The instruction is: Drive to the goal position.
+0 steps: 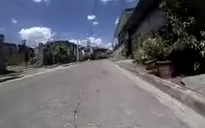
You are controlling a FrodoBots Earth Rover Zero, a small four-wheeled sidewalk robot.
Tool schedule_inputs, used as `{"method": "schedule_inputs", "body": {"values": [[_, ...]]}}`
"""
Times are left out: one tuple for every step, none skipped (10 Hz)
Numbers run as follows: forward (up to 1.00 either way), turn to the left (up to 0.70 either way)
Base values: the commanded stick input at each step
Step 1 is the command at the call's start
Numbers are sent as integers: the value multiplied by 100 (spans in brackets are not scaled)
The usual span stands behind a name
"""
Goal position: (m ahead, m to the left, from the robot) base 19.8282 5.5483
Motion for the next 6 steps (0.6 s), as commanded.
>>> {"method": "schedule_inputs", "body": {"values": [[100, 0], [100, 0], [100, 0], [100, 0], [100, 0], [100, 0]]}}
